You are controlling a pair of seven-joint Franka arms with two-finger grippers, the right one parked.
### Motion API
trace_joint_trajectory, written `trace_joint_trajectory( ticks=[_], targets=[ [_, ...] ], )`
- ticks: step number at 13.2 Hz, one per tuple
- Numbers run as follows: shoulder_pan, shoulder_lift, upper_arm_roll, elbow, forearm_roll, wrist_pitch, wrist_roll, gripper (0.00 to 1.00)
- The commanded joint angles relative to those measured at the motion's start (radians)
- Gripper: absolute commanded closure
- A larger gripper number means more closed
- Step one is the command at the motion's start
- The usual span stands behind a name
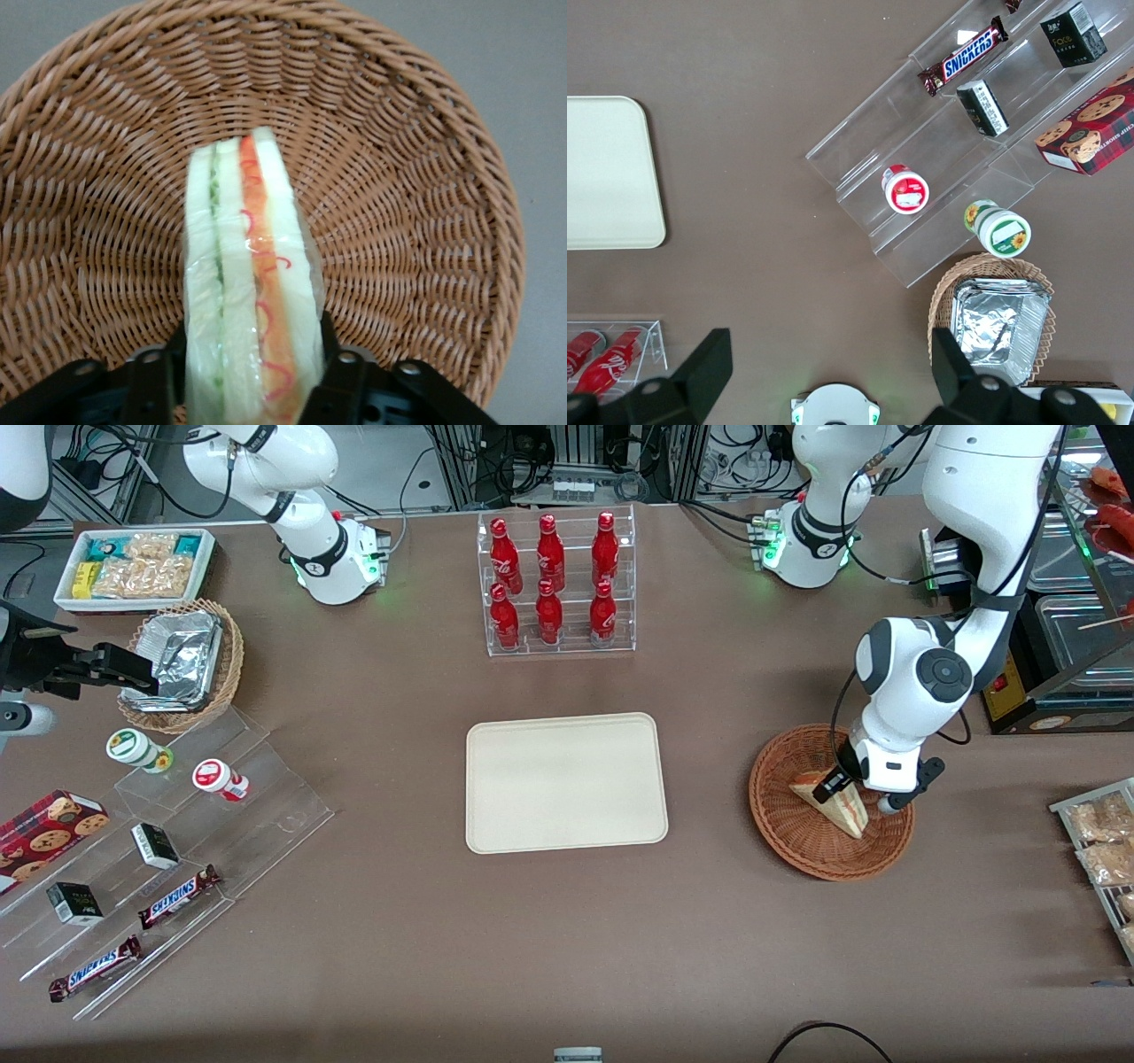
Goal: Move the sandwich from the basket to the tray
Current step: 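Lift the sandwich and carry it over the cream tray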
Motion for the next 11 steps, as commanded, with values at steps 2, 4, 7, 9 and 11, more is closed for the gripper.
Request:
trace_joint_trajectory(
  ticks=[2,4,7,9,11],
  targets=[
    [-0.004,-0.069,-0.001,0.031,0.014,-0.097,-0.012,1.0],
    [-0.033,-0.121,-0.01,0.099,0.016,-0.264,-0.015,1.0],
    [-0.122,-0.17,-0.012,0.227,0.017,-0.493,-0.02,1.0],
    [-0.188,-0.164,-0.013,0.332,0.017,-0.625,-0.031,1.0],
    [-0.287,-0.127,-0.013,0.408,0.023,-0.655,-0.057,1.0]
  ],
)
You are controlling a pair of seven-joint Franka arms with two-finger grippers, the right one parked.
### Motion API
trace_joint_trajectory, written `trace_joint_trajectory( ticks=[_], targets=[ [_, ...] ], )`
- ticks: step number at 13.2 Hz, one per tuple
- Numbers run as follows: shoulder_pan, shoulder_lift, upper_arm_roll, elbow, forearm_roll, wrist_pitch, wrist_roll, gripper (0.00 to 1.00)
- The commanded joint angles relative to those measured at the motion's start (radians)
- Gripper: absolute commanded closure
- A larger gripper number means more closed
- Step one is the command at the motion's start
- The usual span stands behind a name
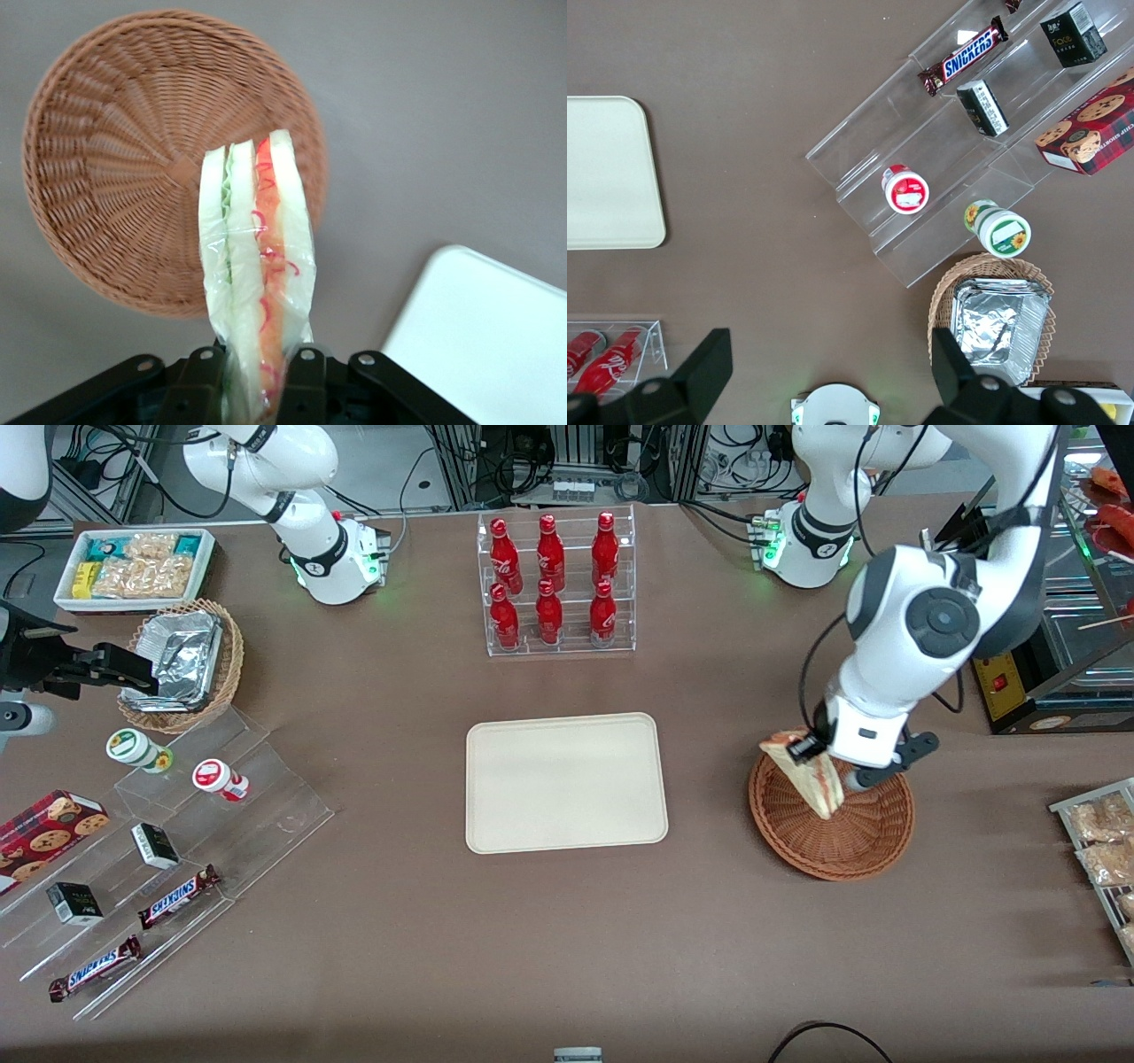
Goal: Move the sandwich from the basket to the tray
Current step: 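Lift the sandwich and carry it over the cream tray, then lower the sandwich onto the tray and open the left gripper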
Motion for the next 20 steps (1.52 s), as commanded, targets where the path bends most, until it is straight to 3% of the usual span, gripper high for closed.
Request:
trace_joint_trajectory(
  ticks=[1,4,10,12,16,20],
  targets=[
    [-0.139,0.083,0.007,0.109,0.038,-0.031,-0.038,1.0],
    [-0.281,0.216,0.007,0.234,0.104,-0.031,-0.094,1.0],
    [-0.473,0.465,0.012,0.451,0.114,0.009,-0.14,1.0],
    [-0.509,0.511,0.012,0.462,0.12,0.05,-0.139,1.0],
    [-0.546,0.579,0.012,0.462,0.209,0.147,-0.14,1.0],
    [-0.552,0.626,0.012,0.462,0.235,0.211,-0.139,1.0]
  ],
)
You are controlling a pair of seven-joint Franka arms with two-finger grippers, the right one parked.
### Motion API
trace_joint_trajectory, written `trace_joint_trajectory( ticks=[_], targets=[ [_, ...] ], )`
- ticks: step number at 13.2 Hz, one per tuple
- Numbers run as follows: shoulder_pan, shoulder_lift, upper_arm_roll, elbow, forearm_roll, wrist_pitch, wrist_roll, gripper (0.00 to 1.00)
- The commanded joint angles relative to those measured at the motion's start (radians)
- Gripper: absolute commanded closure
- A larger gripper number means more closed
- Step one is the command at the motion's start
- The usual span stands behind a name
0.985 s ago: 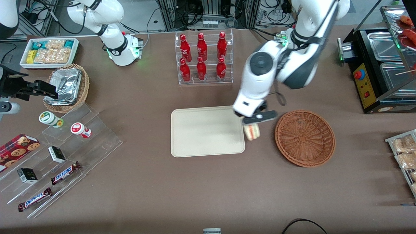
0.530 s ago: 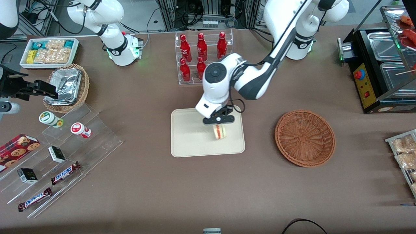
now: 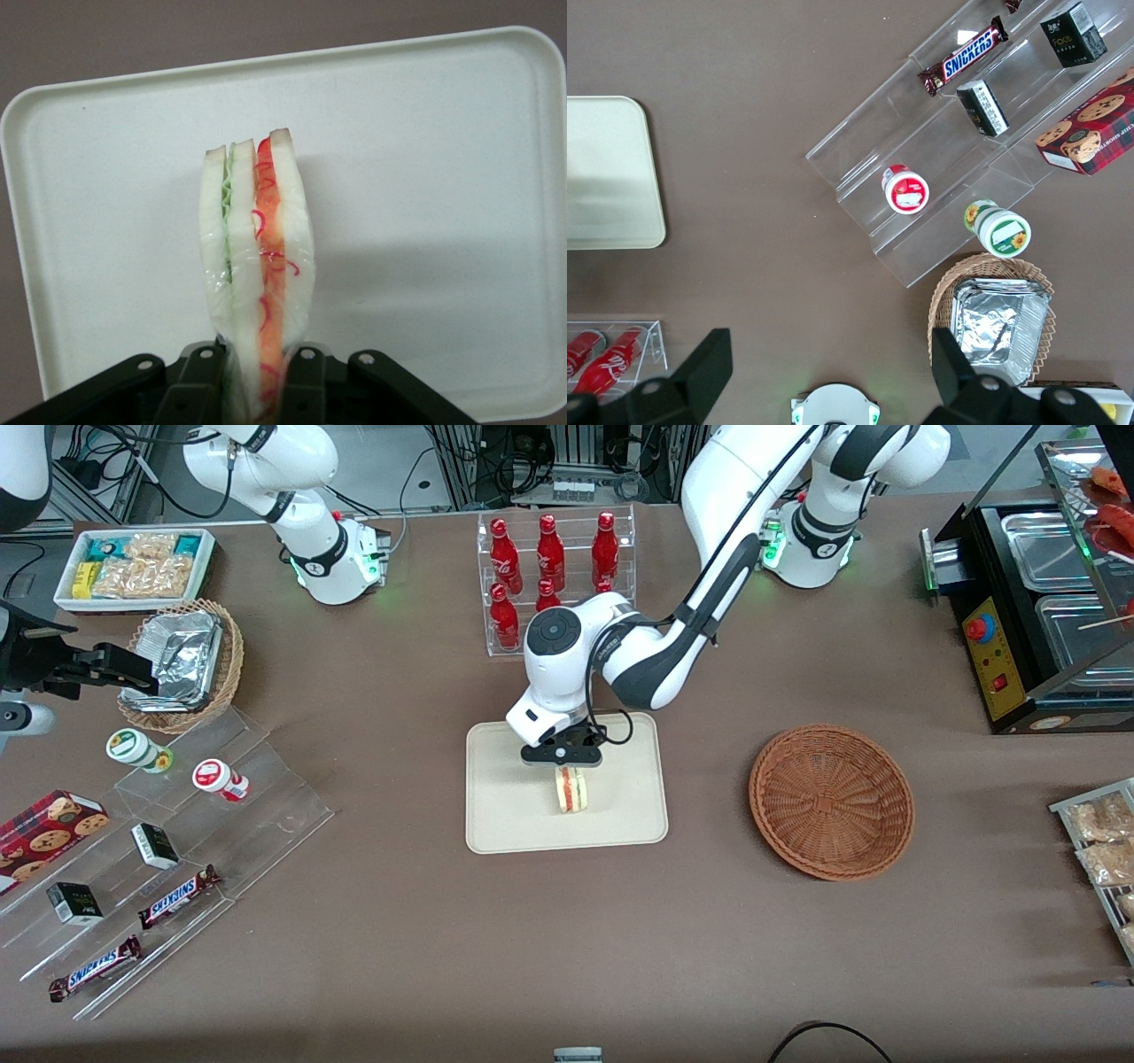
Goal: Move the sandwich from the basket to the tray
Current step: 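Lower the sandwich onto the tray and open the left gripper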
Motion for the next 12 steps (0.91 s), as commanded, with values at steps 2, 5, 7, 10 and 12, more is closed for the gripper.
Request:
trace_joint_trajectory(
  ticks=[2,5,7,10,12],
  targets=[
    [-0.032,0.05,0.013,0.035,0.027,0.039,-0.011,1.0],
    [-0.049,0.065,0.017,0.035,0.027,0.062,-0.011,1.0],
    [-0.05,0.077,0.017,0.037,0.029,0.065,-0.011,1.0],
    [-0.05,0.088,0.017,0.05,0.029,0.068,-0.011,0.19],
    [-0.049,0.082,0.017,0.052,0.026,0.068,-0.011,0.0]
  ],
)
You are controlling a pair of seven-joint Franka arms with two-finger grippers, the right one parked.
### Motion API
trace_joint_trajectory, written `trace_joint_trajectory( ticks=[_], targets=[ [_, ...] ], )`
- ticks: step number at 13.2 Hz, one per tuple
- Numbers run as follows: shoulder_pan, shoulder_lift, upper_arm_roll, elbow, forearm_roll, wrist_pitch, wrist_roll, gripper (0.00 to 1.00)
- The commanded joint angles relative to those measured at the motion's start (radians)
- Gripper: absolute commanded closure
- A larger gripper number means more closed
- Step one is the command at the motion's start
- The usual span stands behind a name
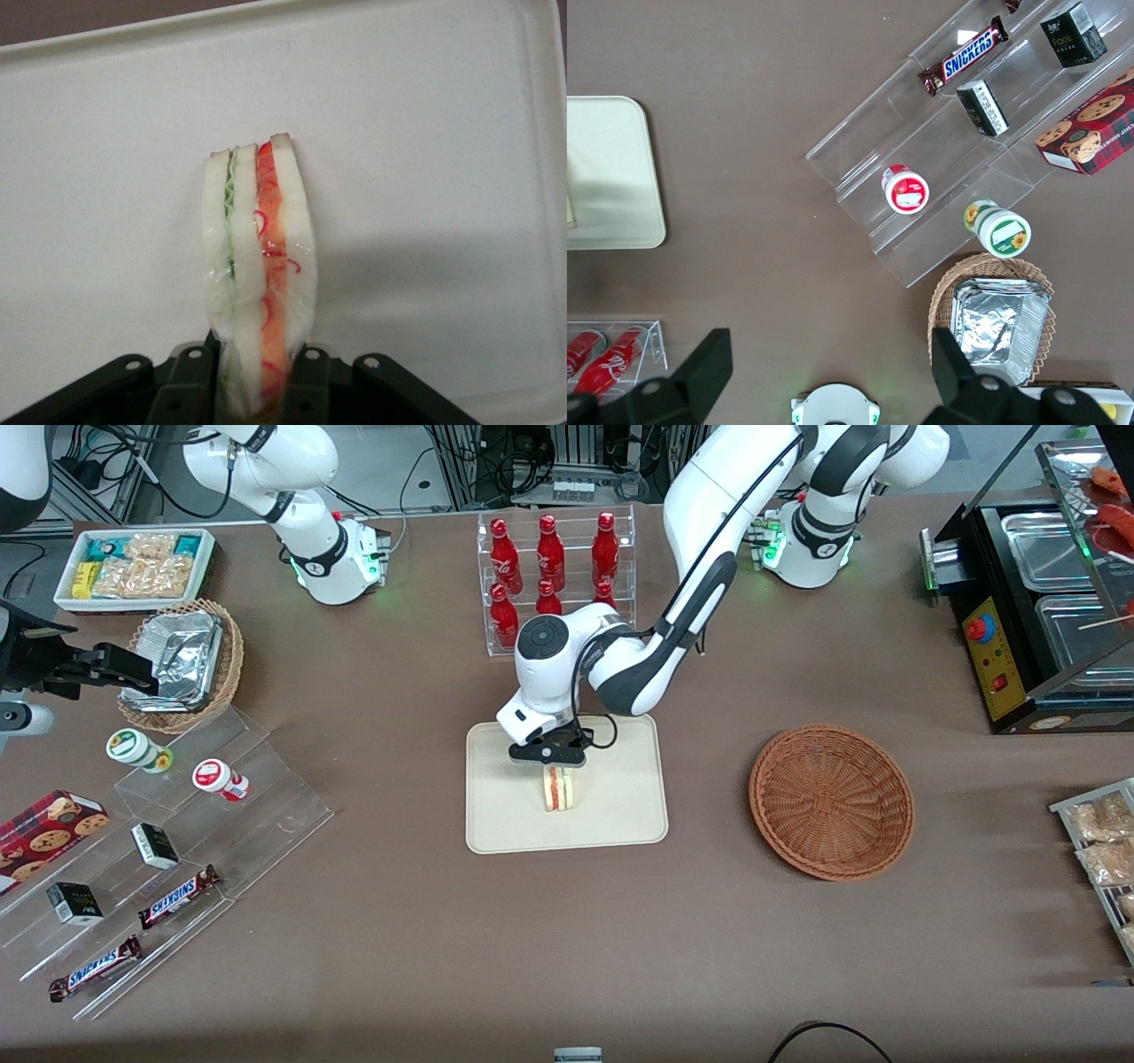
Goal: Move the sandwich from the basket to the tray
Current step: 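Lower the sandwich onto the tray and open the left gripper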
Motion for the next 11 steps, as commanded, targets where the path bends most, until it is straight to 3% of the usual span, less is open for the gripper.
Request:
trace_joint_trajectory(
  ticks=[1,6,11],
  targets=[
    [-0.014,0.011,0.014,0.044,0.016,0.003,-0.011,0.0],
    [-0.003,-0.085,0.014,0.067,-0.001,-0.109,-0.017,0.0],
    [0.061,-0.259,0.015,0.064,-0.053,-0.347,-0.037,0.0]
  ],
)
